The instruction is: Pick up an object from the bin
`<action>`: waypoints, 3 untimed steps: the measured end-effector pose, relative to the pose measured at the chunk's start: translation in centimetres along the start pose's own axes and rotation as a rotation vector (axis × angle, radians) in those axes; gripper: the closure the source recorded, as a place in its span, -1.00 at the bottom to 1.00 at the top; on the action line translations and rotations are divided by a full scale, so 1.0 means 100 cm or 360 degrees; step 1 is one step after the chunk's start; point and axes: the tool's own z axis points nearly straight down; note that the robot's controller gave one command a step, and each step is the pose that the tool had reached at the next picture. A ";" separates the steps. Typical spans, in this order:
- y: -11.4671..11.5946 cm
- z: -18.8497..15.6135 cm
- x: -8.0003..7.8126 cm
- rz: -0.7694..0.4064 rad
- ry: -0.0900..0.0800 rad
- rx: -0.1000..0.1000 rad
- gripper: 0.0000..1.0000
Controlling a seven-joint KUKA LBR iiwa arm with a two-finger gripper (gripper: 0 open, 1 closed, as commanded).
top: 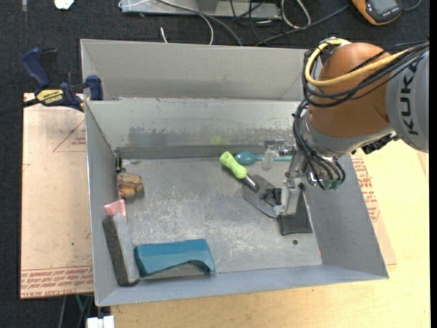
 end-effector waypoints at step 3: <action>-0.059 0.107 0.009 -0.0044 -0.0001 -0.0002 -1.00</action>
Offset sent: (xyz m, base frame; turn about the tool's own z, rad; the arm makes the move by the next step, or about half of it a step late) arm -0.0100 -0.0491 -0.1092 -0.0791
